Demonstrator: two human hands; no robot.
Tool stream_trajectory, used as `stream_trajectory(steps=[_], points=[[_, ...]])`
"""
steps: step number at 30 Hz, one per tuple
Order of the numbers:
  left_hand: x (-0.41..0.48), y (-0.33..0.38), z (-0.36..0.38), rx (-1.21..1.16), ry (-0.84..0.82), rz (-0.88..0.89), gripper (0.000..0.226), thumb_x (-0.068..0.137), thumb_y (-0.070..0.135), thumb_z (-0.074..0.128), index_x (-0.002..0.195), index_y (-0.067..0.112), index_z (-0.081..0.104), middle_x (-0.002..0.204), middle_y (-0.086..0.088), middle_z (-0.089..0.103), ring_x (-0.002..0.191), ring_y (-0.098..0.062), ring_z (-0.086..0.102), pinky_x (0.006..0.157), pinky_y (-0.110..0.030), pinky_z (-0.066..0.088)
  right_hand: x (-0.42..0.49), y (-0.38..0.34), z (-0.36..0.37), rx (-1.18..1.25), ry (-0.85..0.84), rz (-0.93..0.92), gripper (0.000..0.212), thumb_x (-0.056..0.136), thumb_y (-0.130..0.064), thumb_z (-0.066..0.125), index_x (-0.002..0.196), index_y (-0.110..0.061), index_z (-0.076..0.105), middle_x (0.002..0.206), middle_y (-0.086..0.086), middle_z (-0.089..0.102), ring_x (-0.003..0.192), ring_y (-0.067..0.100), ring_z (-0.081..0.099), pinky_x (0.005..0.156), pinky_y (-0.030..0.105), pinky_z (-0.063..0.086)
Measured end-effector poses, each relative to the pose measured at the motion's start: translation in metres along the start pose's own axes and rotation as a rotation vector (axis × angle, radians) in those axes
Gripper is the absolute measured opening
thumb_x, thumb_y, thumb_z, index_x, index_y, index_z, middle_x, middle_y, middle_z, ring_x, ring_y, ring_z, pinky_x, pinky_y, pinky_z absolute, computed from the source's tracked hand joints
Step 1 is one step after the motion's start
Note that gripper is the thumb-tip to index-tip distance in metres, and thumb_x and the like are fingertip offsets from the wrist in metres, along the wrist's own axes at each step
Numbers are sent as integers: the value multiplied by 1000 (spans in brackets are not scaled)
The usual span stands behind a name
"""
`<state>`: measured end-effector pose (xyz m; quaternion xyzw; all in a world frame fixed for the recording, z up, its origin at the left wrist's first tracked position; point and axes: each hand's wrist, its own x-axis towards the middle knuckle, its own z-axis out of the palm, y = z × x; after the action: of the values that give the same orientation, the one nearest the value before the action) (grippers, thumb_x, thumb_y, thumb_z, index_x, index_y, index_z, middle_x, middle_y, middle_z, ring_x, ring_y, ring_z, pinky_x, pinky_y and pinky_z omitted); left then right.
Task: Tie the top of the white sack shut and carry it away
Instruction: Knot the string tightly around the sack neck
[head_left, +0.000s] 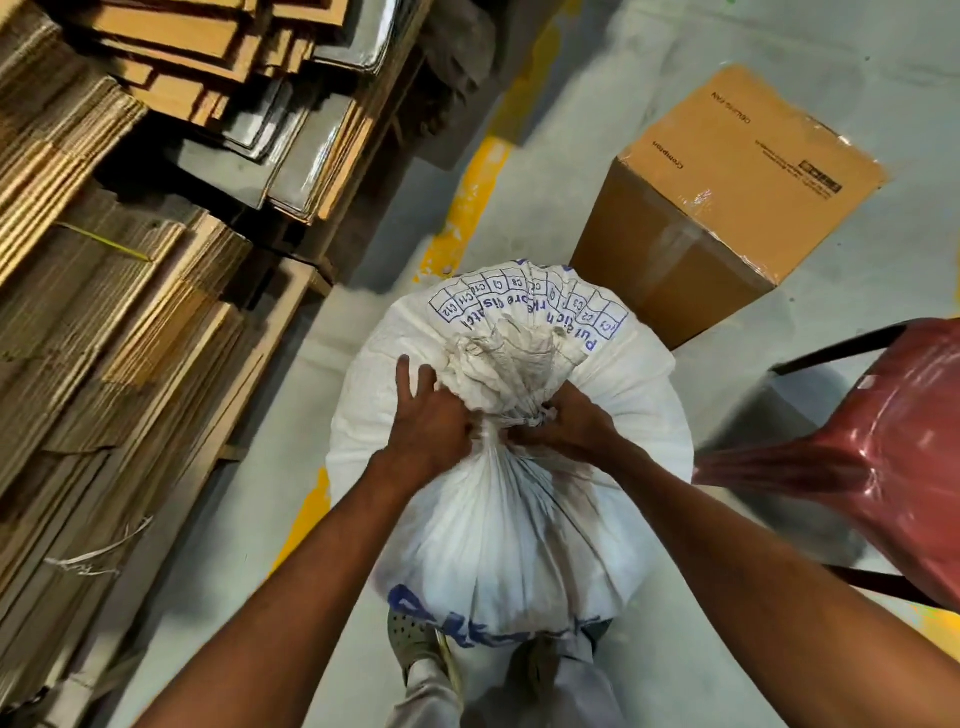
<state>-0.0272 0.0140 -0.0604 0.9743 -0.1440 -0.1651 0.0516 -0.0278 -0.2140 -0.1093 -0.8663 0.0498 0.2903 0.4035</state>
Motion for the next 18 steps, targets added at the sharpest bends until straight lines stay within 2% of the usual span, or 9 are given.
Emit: stream_trajectory(steps=[2,4,6,8,10,12,13,15,18], points=[[-9,0,10,-140,-81,-21,27,76,13,61,100,15,73,99,-14,73,113,-41,59,102,-37,31,4,-1,2,10,-22,74,91,44,-91,78,114,-33,71,116,-2,72,109,13,68,88,35,56],[-20,1,26,-415,-138,-67,16,74,2,57,80,12,67,83,-13,73,92,-37,69,73,-25,37,2,-5,3,57,-22,153,61,53,-74,89,74,-20,70,84,1,69,79,11,66,65,29,47],[-31,7,37,-552,-106,-27,15,80,4,56,81,6,71,82,-8,76,84,-26,73,70,-21,38,4,-7,3,97,-28,133,48,59,-55,95,59,-17,65,68,2,65,66,9,62,61,32,47],[-36,16,39,-573,-13,33,13,89,5,66,77,6,72,80,-9,76,78,-21,71,67,-20,36,5,-7,2,129,-54,99,43,59,-46,98,78,-12,79,82,6,78,78,12,72,76,37,59],[-30,17,40,-530,66,73,15,89,11,77,75,7,74,78,-11,76,75,-21,69,62,-21,34,5,-11,-1,165,-108,95,44,64,-28,99,98,-7,81,97,9,80,86,10,72,84,33,59],[-19,28,36,-471,156,89,9,87,12,79,92,5,78,88,-8,76,87,-16,68,76,-25,50,6,-11,-4,171,-142,76,40,67,-18,97,102,-7,80,99,8,79,88,8,68,84,28,57],[-13,36,31,-544,147,85,10,89,6,73,98,3,77,88,-2,72,86,-8,65,87,-30,56,5,-12,-8,159,-175,53,34,70,-16,95,99,-8,80,97,8,78,87,7,67,82,24,56],[-9,50,11,-614,1,129,17,100,9,58,101,11,75,88,10,66,80,0,60,87,-32,57,4,-11,-14,160,-240,22,33,78,-15,87,104,1,74,100,15,74,92,17,67,84,29,54],[-15,52,9,-308,-92,429,36,104,35,52,130,14,65,131,-6,68,120,-20,63,105,-38,48,4,-5,-25,234,-275,134,29,94,-6,68,118,10,62,112,30,67,106,45,66,92,49,55]])
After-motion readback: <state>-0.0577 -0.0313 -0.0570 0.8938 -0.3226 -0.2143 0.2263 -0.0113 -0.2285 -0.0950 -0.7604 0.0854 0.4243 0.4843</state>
